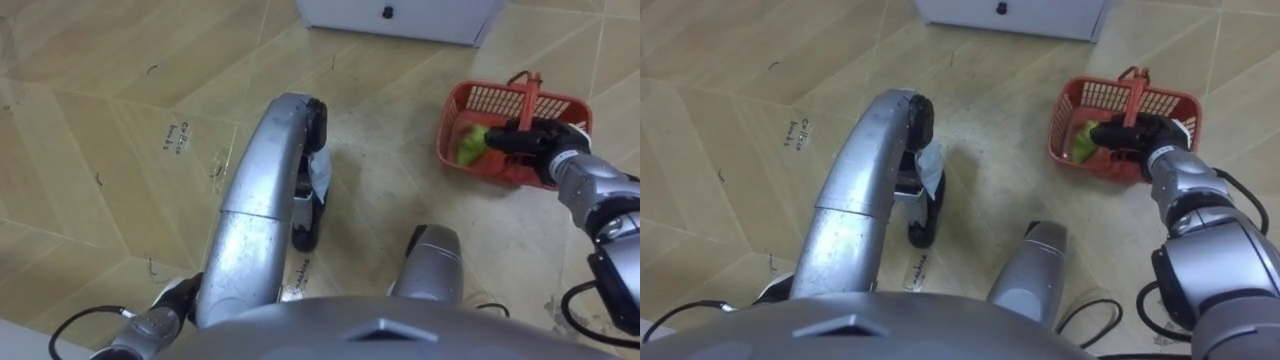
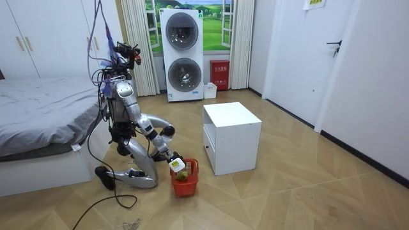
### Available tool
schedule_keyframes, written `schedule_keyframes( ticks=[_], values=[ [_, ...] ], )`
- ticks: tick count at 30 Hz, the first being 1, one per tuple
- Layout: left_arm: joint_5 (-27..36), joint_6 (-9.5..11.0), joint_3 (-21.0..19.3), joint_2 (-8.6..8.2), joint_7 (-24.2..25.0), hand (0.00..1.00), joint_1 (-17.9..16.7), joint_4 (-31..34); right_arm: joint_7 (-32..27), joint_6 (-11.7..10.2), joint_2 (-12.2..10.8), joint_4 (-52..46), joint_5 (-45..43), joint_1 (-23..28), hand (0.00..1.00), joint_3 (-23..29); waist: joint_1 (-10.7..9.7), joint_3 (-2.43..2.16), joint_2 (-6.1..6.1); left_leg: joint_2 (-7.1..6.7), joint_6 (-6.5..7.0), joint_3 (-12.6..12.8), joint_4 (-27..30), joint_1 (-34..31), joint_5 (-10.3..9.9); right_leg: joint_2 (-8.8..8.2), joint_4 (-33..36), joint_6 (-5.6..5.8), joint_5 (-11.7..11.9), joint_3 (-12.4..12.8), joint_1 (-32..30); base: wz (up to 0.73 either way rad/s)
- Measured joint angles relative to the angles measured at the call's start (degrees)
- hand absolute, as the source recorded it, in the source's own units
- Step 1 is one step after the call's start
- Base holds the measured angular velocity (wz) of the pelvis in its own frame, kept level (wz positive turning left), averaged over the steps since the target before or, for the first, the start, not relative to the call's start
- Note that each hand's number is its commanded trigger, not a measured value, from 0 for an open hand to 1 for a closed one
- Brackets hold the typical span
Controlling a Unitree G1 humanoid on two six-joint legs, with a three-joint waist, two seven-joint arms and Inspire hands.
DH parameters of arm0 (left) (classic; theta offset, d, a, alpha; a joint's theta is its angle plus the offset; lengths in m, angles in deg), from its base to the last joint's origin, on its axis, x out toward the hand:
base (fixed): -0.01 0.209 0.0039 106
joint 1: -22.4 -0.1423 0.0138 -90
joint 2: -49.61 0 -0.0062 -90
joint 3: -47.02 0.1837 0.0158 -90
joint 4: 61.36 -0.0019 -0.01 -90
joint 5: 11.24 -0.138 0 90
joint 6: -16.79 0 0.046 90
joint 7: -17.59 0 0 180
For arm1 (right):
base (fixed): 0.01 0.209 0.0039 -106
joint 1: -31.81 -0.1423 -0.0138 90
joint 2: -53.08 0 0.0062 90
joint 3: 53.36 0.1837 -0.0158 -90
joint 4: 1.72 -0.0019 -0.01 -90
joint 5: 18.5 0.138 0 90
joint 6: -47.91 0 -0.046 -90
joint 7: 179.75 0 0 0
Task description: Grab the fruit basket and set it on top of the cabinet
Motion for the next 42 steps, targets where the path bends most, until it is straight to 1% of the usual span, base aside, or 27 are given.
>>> schedule_keyframes(
  ticks=[3,8,13,16,20,22,23,25,26,29,31,32,33,34,36,37,38,39,41,42],
  values=[
    [0.0,0.2,0.0,0.0,0.0,0.0,-0.7,2.7,0.0,0.0,0.0,0.0,0.0,0.0,1.0,0.0,0.0,0.01,-0.03,0.0,0.0,0.0,0.0,0.0,0.0,0.01,0.0,0.0,0.0,0.0,0.3,0.0],
    [0.0,0.2,0.0,0.14,0.0,0.0,-1.5,4.3,0.0,0.0,0.0,0.0,0.0,-0.1,1.0,0.0,0.0,0.02,-0.06,0.0,0.01,0.0,0.1,0.0,0.0,0.01,0.0,0.0,0.0,0.0,0.3,0.0],
    [0.0,0.2,0.0,0.16,0.0,0.0,-1.9,4.5,0.0,0.0,0.0,-0.4,0.0,-0.3,1.0,0.0,0.0,0.06,-0.15,0.0,0.01,0.0,0.1,0.0,0.0,0.01,0.0,0.0,0.0,0.0,0.3,0.0],
    [1.3,0.2,0.0,0.16,0.0,0.0,-1.9,4.5,-0.1,-0.1,0.0,-1.4,0.0,-0.3,1.0,0.0,0.0,0.07,-0.16,0.01,0.02,0.0,0.1,0.0,0.0,0.06,0.0,0.0,0.0,-0.1,0.5,0.0],
    [2.0,0.2,-0.1,0.16,0.0,0.0,-1.9,4.8,0.0,-0.1,0.2,-4.2,0.0,-0.3,1.0,-0.3,0.1,0.09,-0.21,0.05,0.02,-0.7,0.5,0.2,0.0,0.81,0.0,0.0,0.0,-0.1,1.2,0.0],
    [1.9,0.1,-0.5,0.23,0.0,0.0,-1.9,5.4,0.0,-0.1,0.6,-5.9,-0.4,-0.3,1.0,-1.2,0.3,0.05,-0.13,0.03,0.02,-1.4,0.9,0.4,0.0,1.18,-0.1,0.0,0.0,-0.7,1.9,0.0],
    [1.7,0.1,-1.1,0.24,0.0,0.0,-1.9,6.1,0.0,-0.1,1.0,-7.4,-0.9,-0.3,1.0,-1.2,0.3,0.17,-0.36,-0.01,0.02,-1.6,1.0,0.4,0.0,1.35,0.0,0.0,0.0,-0.9,2.2,0.0],
    [1.6,0.4,-1.7,0.26,0.1,0.0,-1.8,7.0,0.0,-0.2,1.3,-9.2,-1.1,-0.3,1.0,-1.3,0.4,0.16,-0.35,-0.21,0.02,-1.9,1.3,0.9,0.0,1.51,-0.1,0.0,0.0,-1.2,3.1,0.0],
    [1.5,0.7,-1.8,0.26,0.1,0.0,-1.5,7.0,0.0,-0.5,1.3,-9.9,-1.2,-0.3,1.0,-1.2,0.4,0.32,-0.63,-0.86,0.02,-2.2,1.3,1.4,0.0,1.54,-0.4,0.0,0.0,-1.6,4.2,0.05],
    [1.6,0.9,-2.6,0.28,0.0,0.0,-0.5,6.9,0.0,-0.6,1.5,-12.8,-2.2,-0.4,1.0,-1.1,0.3,0.33,-0.7,-1.04,0.14,-3.0,2.0,2.1,-0.1,2.0,-0.6,-0.01,0.0,-2.5,5.9,0.02],
    [1.6,0.9,-2.6,0.37,0.0,0.0,0.6,6.8,0.0,-0.5,1.5,-14.4,-2.5,-0.4,1.0,-1.1,0.1,0.43,-1.09,-1.12,0.41,-3.2,2.4,2.3,-0.2,2.07,-0.6,-0.02,0.0,-2.8,6.7,0.0],
    [1.4,0.9,-2.6,0.37,0.1,0.0,1.3,6.4,0.1,-0.4,1.5,-15.9,-3.1,-0.4,1.0,-1.1,0.0,0.37,-1.47,-1.14,0.67,-3.3,2.6,2.4,-0.3,2.07,-0.6,-0.03,0.0,-2.9,7.0,0.0],
    [1.0,0.9,-2.6,0.38,0.1,0.0,1.6,6.4,0.0,-0.3,1.7,-17.8,-3.2,-0.4,1.0,-1.0,-0.2,0.35,-1.6,-1.36,0.87,-3.4,3.0,2.4,-0.4,2.1,-0.7,-0.03,0.0,-3.1,7.5,0.0],
    [1.0,0.9,-2.6,0.38,0.1,0.0,1.7,6.4,0.0,-0.3,1.8,-18.5,-3.2,-0.4,1.0,-1.0,-0.4,0.34,-1.56,-1.55,1.04,-3.5,3.2,2.6,-0.5,2.09,-0.9,-0.03,0.0,-3.3,8.0,0.06],
    [-0.5,0.9,-3.4,0.15,0.1,0.0,3.7,4.5,0.1,-0.2,2.3,-19.6,-3.2,-0.3,1.0,0.1,-0.5,0.31,-1.36,-2.12,2.16,-3.9,3.8,3.6,-1.2,2.02,-2.0,-0.02,0.0,-4.5,10.1,0.13],
    [-0.8,0.8,-3.9,0.05,0.1,0.0,4.4,3.7,0.1,-0.2,2.3,-19.9,-3.3,-0.3,1.0,0.4,-0.5,0.26,-1.3,-2.19,2.3,-4.1,4.0,3.9,-1.5,2.12,-2.2,-0.02,0.0,-4.7,10.6,0.07],
    [-1.1,0.8,-4.9,0.01,0.1,0.0,5.7,2.1,0.1,-0.2,2.3,-21.4,-3.9,-0.4,1.0,1.1,-0.5,0.14,-1.4,-2.55,2.31,-4.2,4.4,4.1,-1.9,2.21,-2.6,-0.02,0.0,-4.7,11.2,0.0],
    [-1.1,0.8,-5.2,-0.04,0.0,0.0,6.6,1.1,0.2,-0.1,2.3,-22.3,-4.2,-0.4,1.0,1.6,-0.6,0.14,-1.35,-2.82,2.41,-4.3,4.5,4.2,-2.0,2.25,-2.9,-0.02,0.0,-4.8,11.6,0.0],
    [-0.9,0.7,-7.4,-0.05,0.1,0.0,9.8,-2.7,0.8,-0.1,2.5,-25.5,-5.1,-0.4,1.0,2.4,-0.8,-0.1,-0.77,-3.07,3.33,-4.9,5.0,4.3,-2.5,3.71,-4.2,-0.23,-0.1,-4.6,12.4,0.0],
    [-0.9,0.5,-8.2,-0.05,0.1,0.0,10.6,-3.1,1.1,-0.1,2.6,-26.2,-5.3,-0.4,1.0,2.5,-0.9,-0.14,-0.58,-3.07,3.49,-4.9,5.0,4.4,-2.6,4.21,-4.7,-0.34,-0.2,-4.5,12.4,0.0]
  ],
)
